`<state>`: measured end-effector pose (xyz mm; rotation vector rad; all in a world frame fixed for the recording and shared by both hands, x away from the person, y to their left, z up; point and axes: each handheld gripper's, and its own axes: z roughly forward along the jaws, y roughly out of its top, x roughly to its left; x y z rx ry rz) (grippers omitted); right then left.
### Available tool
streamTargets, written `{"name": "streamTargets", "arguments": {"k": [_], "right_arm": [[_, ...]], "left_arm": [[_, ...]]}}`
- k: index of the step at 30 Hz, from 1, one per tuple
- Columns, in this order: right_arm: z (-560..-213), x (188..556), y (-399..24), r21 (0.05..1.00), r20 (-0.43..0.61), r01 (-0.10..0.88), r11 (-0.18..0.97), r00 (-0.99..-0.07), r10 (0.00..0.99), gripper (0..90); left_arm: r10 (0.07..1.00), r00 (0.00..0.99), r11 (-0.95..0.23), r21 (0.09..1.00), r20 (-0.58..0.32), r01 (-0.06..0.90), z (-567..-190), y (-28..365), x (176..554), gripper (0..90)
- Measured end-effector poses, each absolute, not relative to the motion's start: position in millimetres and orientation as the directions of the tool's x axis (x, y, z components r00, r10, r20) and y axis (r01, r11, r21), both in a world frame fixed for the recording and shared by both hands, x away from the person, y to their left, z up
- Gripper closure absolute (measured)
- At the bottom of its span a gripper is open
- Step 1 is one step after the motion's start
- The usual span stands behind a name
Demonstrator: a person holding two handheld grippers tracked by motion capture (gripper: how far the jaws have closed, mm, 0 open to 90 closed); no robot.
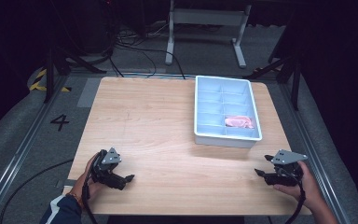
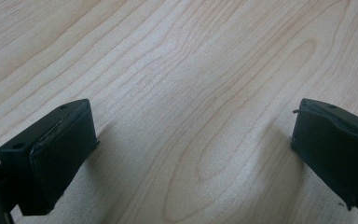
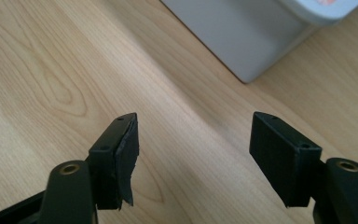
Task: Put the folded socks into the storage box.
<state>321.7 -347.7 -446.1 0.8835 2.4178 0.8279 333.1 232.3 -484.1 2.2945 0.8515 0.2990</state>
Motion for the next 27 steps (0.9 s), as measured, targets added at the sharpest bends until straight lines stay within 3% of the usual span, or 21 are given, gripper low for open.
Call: {"name": "streamTargets", "arguments": {"k": [8, 19, 27], "right_arm": [[-470, 322, -363, 0.647, -0.145, 0.479, 0.593, -0.686, 0.713, 33.2], [-485, 317, -386, 0.744, 0.006, 0.516, 0.425, -0.641, 0.768, 31.4], [-487, 314, -389, 0.753, 0.008, 0.516, 0.408, -0.627, 0.779, 29.4]], "left_arm": [[0.641, 0.767, -0.576, 0.654, -0.01, 0.49, -484, 233, 334, 0.0], [0.643, 0.765, -0.573, 0.655, -0.014, 0.493, -484, 232, 334, 0.0], [0.641, 0.767, -0.576, 0.653, -0.011, 0.491, -484, 232, 335, 0.0]]}}
